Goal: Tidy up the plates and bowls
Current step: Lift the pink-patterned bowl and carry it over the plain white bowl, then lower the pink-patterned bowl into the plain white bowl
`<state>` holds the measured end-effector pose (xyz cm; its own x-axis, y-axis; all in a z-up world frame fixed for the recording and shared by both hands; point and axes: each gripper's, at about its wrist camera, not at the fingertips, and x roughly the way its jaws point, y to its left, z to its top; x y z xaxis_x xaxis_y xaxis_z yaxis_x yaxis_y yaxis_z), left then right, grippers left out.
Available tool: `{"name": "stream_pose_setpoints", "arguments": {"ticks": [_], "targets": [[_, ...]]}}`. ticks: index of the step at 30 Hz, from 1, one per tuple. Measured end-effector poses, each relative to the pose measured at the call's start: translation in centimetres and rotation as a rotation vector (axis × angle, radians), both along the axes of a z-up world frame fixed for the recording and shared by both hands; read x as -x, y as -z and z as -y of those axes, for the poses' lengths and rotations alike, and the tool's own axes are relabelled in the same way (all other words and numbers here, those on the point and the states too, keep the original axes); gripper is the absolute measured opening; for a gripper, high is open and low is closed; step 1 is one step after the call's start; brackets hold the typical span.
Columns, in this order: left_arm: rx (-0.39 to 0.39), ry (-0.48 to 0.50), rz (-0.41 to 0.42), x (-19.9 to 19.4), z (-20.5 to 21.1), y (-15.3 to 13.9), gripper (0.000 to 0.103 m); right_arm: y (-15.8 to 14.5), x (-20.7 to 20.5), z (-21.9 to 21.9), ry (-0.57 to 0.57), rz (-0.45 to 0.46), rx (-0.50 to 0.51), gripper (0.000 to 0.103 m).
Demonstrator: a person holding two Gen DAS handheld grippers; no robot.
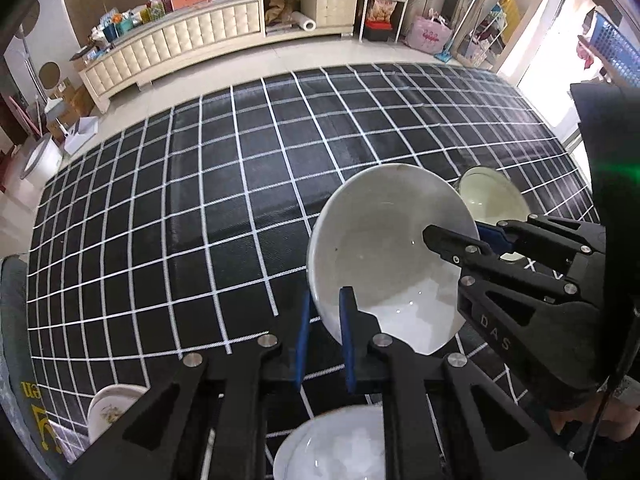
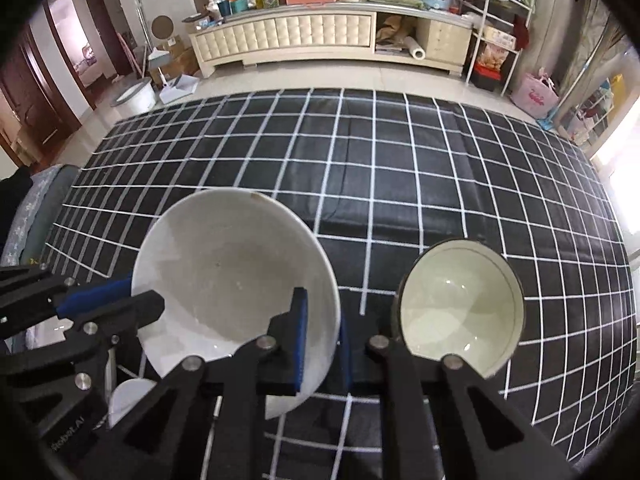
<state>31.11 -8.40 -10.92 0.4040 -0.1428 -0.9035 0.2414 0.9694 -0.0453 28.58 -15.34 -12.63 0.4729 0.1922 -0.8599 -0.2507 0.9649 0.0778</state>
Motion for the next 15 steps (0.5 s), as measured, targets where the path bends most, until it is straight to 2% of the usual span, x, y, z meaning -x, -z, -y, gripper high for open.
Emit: {"name": "stream_pose_setpoints", "arguments": {"ticks": [9, 15], "targets": [[0.003, -0.020, 0.041, 4.5, -1.6, -2.3, 0.013, -2.1, 3.1, -1.5, -0.017, 0.035, -0.010, 0.018], [-0.002, -0.032, 0.043, 7.0, -2.8, -2.6, 0.013, -2.0, 5.1, -2.3, -0.032, 0.027, -0.014, 0.018]]}}
